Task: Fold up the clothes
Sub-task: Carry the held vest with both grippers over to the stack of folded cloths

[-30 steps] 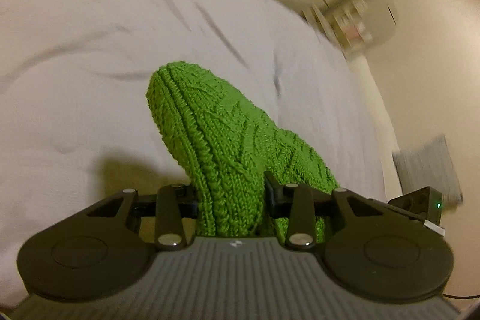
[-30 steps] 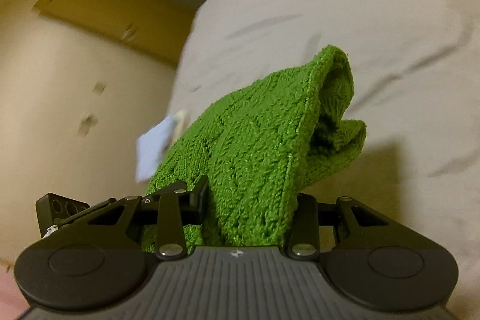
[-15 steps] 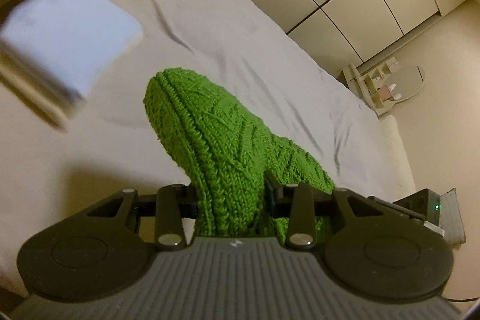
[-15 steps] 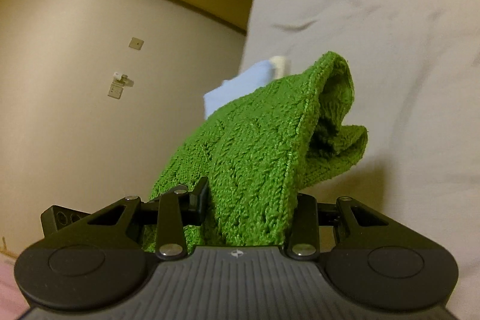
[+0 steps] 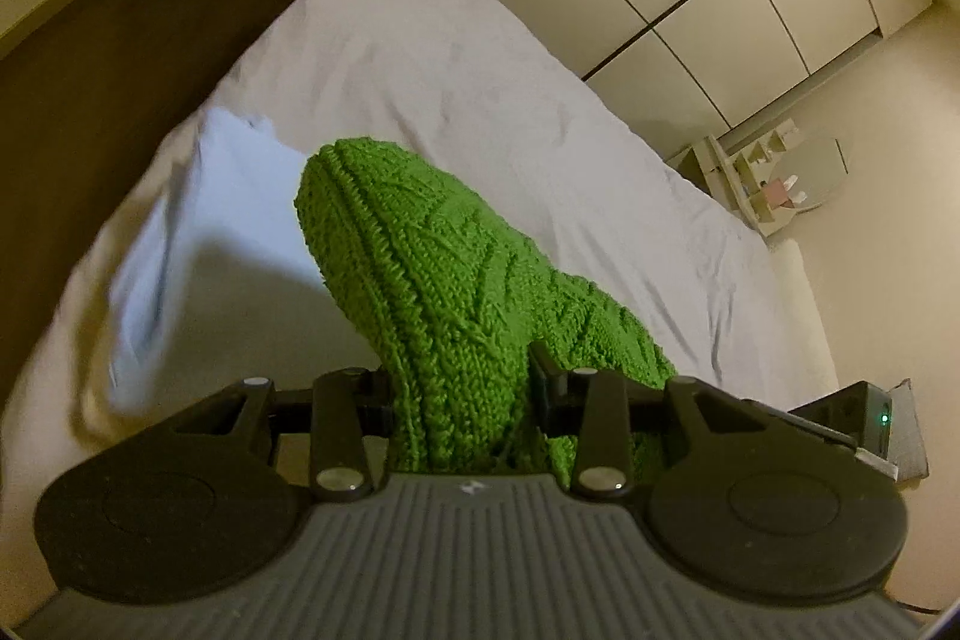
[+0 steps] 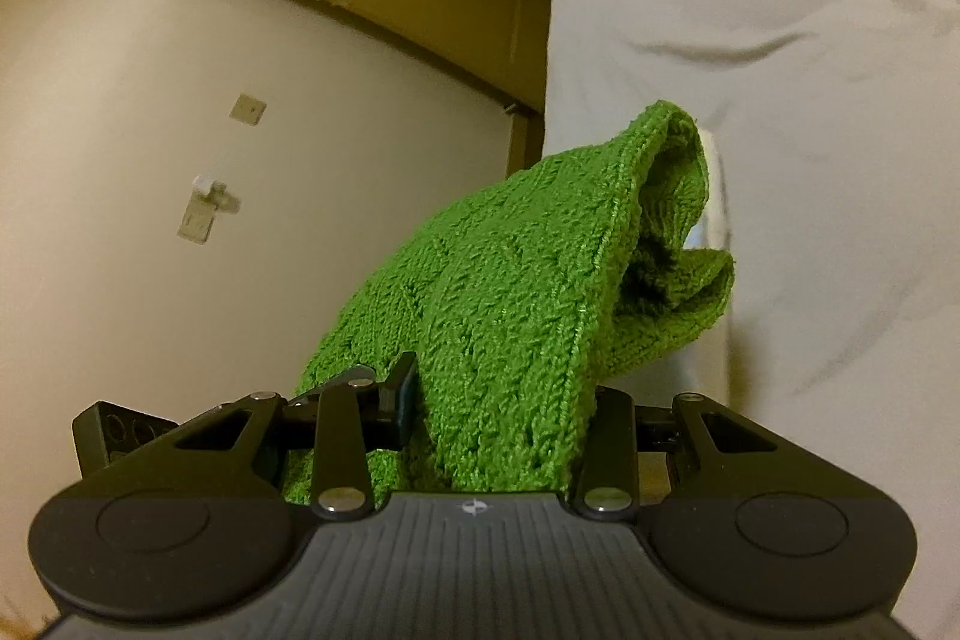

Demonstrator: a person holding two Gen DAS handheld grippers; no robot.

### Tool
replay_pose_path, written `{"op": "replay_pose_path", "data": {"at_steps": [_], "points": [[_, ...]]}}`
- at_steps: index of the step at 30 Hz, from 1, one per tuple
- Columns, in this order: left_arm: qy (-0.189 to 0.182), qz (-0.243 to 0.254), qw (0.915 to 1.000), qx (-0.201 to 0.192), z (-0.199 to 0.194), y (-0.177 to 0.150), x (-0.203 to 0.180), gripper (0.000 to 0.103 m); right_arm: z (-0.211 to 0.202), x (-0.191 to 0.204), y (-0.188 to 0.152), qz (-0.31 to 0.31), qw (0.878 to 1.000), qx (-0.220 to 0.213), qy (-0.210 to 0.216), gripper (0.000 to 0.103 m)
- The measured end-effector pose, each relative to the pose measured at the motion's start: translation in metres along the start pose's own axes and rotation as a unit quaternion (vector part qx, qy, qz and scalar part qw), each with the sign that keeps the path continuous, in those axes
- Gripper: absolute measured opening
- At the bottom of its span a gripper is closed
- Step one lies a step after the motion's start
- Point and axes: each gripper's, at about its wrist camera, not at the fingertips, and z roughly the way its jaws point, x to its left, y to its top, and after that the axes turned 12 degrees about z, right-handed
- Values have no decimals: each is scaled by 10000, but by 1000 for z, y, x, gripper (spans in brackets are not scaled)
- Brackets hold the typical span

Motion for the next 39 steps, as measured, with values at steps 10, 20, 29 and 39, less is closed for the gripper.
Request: {"op": "replay_pose_path", "data": {"at_steps": [10,20,29,39], "points": [[-92,243,9993,270,61,46,83,36,115,2,40,-6,9994,-322,-156,39],[237,-188,9985,466,81,21,143,45,171,-45,35,-89,9945,267,-1011,74],[1877,637,9801,-118,20,19,61,21,126,9,42,-2146,9595,-429,-1773,45],[2399,1502,9564,721,72,-5,58,10,186,22,7,-3333,9167,670,-2098,10]]}}
